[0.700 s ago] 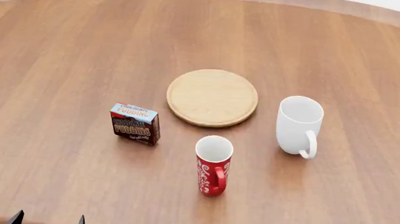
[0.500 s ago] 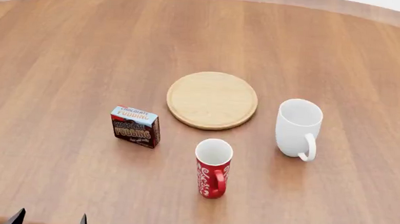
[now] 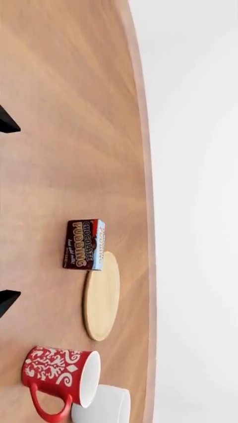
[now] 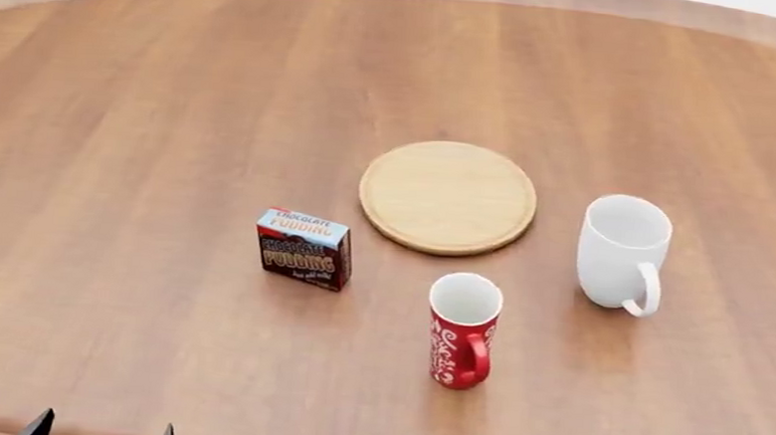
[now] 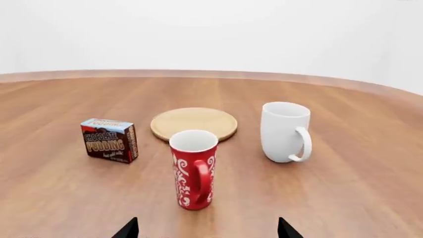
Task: Put the chocolate pudding to the left of the plate.
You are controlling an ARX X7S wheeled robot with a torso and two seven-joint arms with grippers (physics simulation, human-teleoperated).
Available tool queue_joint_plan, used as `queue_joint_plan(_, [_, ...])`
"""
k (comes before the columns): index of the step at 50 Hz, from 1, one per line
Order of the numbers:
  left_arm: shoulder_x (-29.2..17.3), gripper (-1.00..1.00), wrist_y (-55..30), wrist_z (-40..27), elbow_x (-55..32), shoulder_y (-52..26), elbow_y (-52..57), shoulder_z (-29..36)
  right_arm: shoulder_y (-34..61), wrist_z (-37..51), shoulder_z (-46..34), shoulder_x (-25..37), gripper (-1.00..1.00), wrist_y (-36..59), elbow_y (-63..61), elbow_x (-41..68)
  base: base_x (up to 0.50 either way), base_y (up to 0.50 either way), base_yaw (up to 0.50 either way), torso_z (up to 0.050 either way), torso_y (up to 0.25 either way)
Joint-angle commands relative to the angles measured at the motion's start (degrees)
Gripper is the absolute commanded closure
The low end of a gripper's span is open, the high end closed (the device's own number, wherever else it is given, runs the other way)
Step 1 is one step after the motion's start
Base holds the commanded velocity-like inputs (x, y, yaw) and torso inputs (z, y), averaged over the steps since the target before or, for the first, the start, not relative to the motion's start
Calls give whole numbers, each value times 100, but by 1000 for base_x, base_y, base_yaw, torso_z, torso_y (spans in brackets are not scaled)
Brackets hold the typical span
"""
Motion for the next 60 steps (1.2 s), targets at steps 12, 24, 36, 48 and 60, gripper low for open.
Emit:
queue_joint_plan(12, [-119, -100, -48, -84, -89, 82, 194, 158, 47, 133, -231, 162, -100, -32, 100, 183, 0, 333, 0, 0, 0])
queue_joint_plan(24, [-115, -100, 33, -84, -95, 37, 20, 266, 103, 175, -313, 240, -100, -65, 221, 292, 0, 334, 0, 0, 0])
queue_joint_plan(36, [-140, -100, 0, -128, -152, 14, 25, 295, 106, 235, -416, 311, -100, -36, 170, 341, 0, 333, 0, 0, 0])
queue_joint_plan(48, [-168, -100, -62, -206, -192, 21, 87, 313, 57, 505, -464, 342, -100, -183, 105, 199, 0, 250, 0, 0, 0])
queue_joint_plan(60, [-452, -100, -373, -540, -71, 572, 1538, 288, -552, 1021, -498, 494, -100, -182, -1261, -286, 0, 0, 0, 0, 0])
